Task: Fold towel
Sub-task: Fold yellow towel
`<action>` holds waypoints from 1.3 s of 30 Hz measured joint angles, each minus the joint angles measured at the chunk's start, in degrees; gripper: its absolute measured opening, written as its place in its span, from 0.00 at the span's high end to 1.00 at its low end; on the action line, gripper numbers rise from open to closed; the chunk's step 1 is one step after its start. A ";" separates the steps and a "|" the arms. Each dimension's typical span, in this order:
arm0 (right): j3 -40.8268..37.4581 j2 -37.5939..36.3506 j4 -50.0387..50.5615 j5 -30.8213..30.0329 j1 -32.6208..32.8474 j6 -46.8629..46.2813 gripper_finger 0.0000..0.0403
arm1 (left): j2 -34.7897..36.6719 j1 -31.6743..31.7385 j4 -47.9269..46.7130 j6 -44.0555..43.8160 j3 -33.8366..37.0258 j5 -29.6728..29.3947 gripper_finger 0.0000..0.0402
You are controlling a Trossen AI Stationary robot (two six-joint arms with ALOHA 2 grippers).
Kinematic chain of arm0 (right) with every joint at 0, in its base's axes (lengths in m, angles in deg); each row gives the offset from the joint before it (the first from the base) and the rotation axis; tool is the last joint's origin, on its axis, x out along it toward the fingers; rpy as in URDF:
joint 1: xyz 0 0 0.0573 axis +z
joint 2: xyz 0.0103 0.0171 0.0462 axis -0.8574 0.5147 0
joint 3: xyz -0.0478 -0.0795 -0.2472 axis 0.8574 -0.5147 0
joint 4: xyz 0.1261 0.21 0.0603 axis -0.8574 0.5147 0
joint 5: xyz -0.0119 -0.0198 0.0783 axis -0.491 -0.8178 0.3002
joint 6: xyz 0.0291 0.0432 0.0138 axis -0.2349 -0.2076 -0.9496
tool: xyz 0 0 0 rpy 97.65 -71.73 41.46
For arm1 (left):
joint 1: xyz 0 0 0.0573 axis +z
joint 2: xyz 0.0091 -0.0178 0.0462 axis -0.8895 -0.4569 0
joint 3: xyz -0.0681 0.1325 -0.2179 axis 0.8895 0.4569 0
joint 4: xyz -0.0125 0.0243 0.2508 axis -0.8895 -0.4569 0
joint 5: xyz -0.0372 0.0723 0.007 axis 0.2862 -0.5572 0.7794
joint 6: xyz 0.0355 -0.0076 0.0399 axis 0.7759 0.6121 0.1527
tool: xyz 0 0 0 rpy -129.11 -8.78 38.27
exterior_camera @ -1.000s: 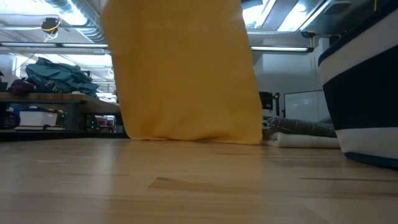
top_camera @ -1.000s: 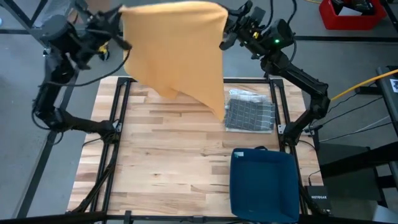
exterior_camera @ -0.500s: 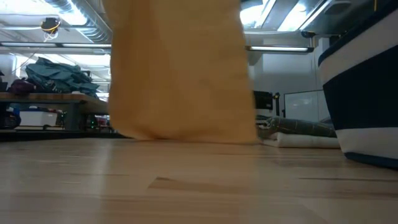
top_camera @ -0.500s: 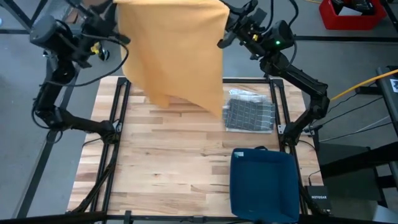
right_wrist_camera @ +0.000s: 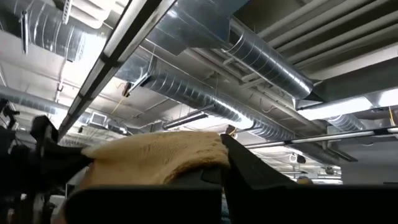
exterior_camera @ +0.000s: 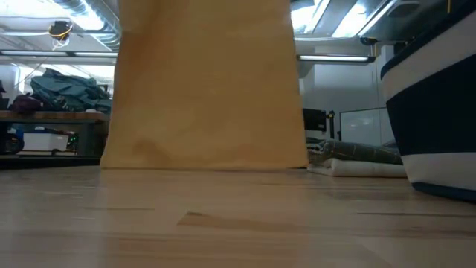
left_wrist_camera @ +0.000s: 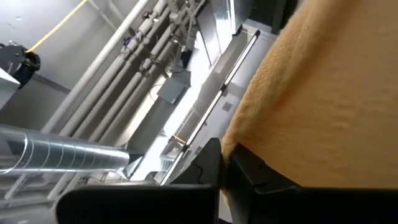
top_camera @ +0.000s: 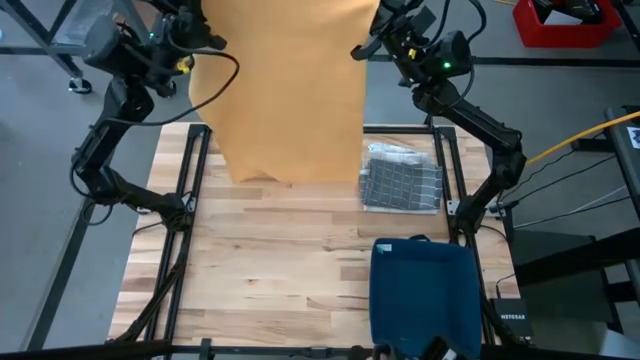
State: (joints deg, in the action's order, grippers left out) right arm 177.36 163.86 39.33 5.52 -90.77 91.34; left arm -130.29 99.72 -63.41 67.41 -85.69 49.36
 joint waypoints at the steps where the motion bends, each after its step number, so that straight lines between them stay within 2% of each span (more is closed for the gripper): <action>1: 0.00 0.00 0.42 0.19 -0.27 0.02 1.00 | 0.00 0.00 0.54 -0.19 0.02 0.01 1.00; 8: -0.02 0.50 -0.09 1.04 -0.58 0.59 1.00 | -0.29 0.92 6.94 -1.40 0.03 0.24 1.00; 13: -0.02 0.50 -0.01 1.45 -0.50 0.55 1.00 | -0.33 0.94 5.82 -1.20 0.03 -0.03 1.00; 17: -0.02 0.32 1.87 4.81 -0.54 -2.09 1.00 | 0.08 0.90 3.93 -1.11 0.03 -0.44 1.00; 21: -0.02 0.20 5.45 7.87 -0.56 -8.33 1.00 | 2.38 -1.41 -2.95 -1.73 -0.08 -0.73 1.00; 24: -0.02 0.12 7.46 10.71 -0.56 -12.07 1.00 | 4.64 -4.49 -10.40 -2.61 -0.08 -3.45 1.00; 27: -0.02 0.09 9.06 15.20 0.34 -17.81 1.00 | 7.15 -8.02 -19.05 -7.08 -0.08 -6.42 1.00; 30: -0.02 0.09 10.47 19.17 2.28 -20.65 1.00 | 9.51 -11.34 -26.01 -13.52 -0.08 -6.65 1.00; 34: 0.00 -0.33 14.05 21.54 6.31 -22.86 1.00 | 11.71 -15.31 -31.13 -20.23 -0.08 -6.58 1.00; 39: 0.00 -2.75 25.32 21.50 9.40 -23.48 1.00 | 13.45 -19.87 -33.34 -22.65 -0.08 -6.51 1.00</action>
State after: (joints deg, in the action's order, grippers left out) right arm 177.36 161.11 64.66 27.02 -81.38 67.85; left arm -116.84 79.85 -96.74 44.77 -85.77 42.85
